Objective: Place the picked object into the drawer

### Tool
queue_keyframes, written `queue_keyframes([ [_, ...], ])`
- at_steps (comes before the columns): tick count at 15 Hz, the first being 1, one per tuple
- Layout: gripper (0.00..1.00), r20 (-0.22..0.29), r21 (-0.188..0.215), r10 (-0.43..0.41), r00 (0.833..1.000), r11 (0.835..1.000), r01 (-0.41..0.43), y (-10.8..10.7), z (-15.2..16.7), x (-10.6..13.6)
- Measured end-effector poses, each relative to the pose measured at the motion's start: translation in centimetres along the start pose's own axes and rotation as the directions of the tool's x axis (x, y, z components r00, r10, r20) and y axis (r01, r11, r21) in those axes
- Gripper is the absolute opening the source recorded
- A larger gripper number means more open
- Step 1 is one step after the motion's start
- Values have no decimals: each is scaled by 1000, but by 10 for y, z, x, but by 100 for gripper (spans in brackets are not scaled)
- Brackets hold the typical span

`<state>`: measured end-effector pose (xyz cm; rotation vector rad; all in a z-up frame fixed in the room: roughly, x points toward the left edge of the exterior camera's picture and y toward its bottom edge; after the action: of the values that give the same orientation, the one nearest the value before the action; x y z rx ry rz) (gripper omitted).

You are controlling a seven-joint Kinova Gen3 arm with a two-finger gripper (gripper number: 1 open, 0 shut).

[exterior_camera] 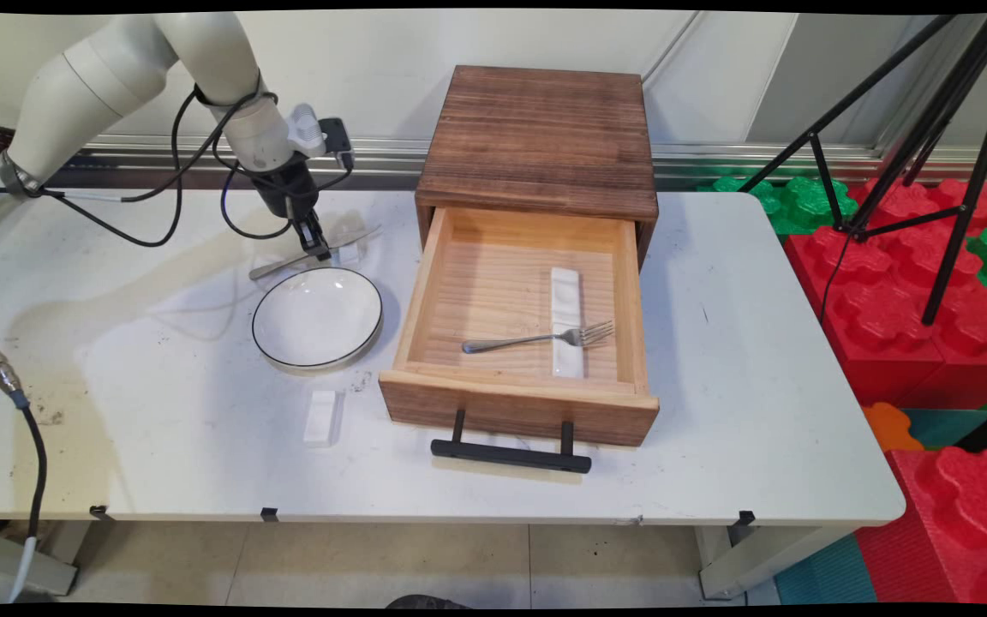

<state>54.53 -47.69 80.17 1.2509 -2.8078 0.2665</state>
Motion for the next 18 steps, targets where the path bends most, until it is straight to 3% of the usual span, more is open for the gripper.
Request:
queue_keyframes([
  [6, 0, -18, 6, -30, 999, 1000, 30, 2, -5, -6],
  [11, 0, -65, 65, -94, 993, 993, 98, 4, -32, -14],
  [18, 0, -176, 154, -156, 972, 971, 184, 20, -101, -25],
])
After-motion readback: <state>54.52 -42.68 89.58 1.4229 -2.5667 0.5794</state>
